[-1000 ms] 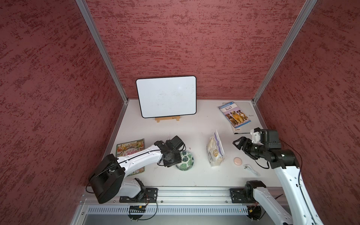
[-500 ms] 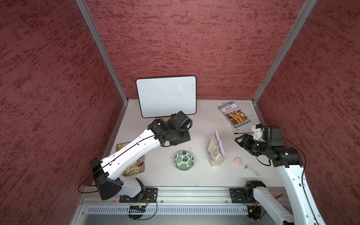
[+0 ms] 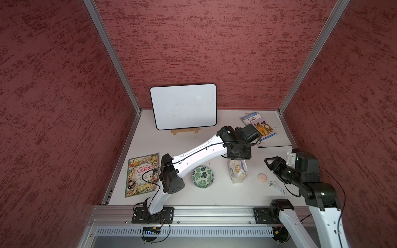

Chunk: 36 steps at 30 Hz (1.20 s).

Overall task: Pour the oats into the breakfast bowl
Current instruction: Open the oats bag at the center of the board.

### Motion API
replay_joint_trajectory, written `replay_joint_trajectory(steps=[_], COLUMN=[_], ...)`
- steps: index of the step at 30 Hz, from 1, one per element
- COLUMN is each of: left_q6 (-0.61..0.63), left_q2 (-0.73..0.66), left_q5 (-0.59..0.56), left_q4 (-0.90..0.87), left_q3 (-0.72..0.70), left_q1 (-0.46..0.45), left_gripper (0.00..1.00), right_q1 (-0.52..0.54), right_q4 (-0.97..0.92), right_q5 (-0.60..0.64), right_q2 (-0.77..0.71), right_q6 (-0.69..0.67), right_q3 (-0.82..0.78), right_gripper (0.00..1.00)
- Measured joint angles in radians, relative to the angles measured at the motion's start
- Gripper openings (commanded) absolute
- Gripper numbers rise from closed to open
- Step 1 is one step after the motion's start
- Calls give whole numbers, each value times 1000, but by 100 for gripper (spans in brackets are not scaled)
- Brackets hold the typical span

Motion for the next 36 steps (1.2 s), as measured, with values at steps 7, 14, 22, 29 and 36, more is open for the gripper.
replay_joint_trajectory(steps=[7,14,22,29,36], left_q6=[-2,-2,-2,-2,-3], left_q2=[0,2,14,37,37], left_q5=[-14,-27,-14,-3,6], left_q4=[-34,-48,-44,-40,-40], left_q3=[26,26,26,26,26], left_q1=[3,11,13,19,22], left_gripper=[33,29,29,24,19], right_q1=[0,0,0,0,0], right_q4=[1,10,20,24,28], right_q5=[3,-5,-19,-34,-39], right_q2=[-18,-18,-13,-1,-2], right_q6=[31,31,31,26,23], right_q3=[-33,-55,-56,-56,-56], right_gripper=[60,60,60,59,59])
